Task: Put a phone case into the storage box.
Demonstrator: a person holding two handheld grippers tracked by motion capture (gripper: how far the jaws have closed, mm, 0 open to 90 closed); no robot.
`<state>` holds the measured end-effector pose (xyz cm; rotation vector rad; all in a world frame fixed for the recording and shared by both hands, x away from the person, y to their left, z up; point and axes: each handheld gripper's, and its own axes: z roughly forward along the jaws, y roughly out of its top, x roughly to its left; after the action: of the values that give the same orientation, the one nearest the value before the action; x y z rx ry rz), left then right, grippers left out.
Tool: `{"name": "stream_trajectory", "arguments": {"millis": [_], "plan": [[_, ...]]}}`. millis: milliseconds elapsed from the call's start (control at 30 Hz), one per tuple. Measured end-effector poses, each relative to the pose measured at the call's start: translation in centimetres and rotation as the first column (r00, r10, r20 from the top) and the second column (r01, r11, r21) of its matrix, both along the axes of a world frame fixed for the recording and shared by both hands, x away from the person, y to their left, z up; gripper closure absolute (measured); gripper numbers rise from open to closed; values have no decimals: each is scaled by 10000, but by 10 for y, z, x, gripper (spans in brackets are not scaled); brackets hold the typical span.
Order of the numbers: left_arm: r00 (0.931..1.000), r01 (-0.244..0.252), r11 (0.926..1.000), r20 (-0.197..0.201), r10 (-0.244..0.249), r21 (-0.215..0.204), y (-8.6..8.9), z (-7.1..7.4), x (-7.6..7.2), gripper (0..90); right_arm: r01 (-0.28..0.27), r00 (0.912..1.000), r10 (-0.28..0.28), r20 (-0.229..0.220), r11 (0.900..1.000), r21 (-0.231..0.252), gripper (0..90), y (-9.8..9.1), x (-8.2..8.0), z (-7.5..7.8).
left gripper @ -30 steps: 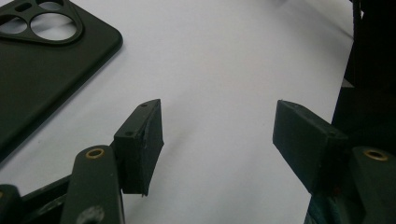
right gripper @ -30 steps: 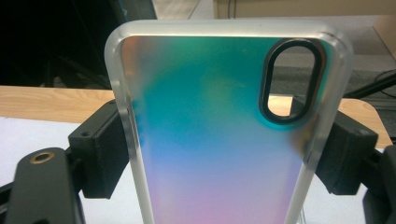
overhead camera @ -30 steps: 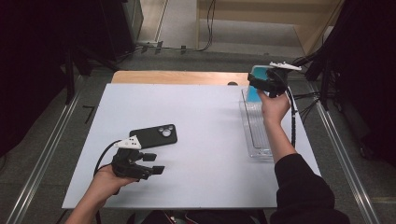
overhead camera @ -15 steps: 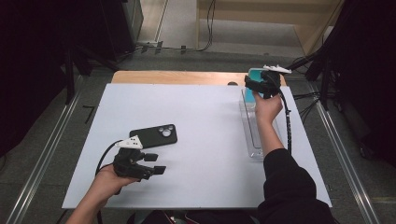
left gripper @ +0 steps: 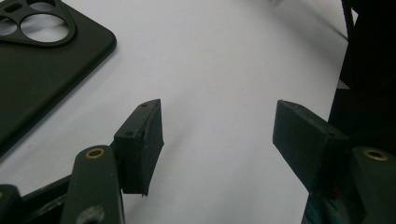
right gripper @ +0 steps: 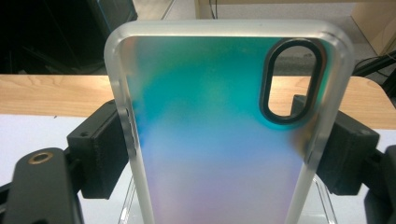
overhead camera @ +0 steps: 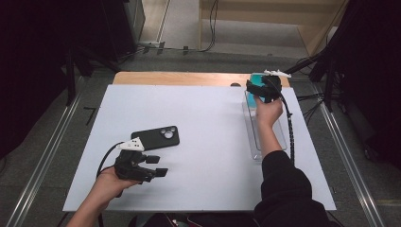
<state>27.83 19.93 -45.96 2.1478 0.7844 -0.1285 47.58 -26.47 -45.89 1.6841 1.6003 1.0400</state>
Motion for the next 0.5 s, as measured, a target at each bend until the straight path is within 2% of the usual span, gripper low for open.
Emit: {"name": "stream_trajectory", "arguments": {"millis": [167,500], "plan": [[10000,-11,10000,-16,11,-14,0,-1,0,338,76,10000,-76,9,9998,185,146,-1,2,-4],[10000,2,10000,-37,-2,31,-1,-1,1,339,65,10000,-64,45,9998,-201,140,6,2,-6]]}}
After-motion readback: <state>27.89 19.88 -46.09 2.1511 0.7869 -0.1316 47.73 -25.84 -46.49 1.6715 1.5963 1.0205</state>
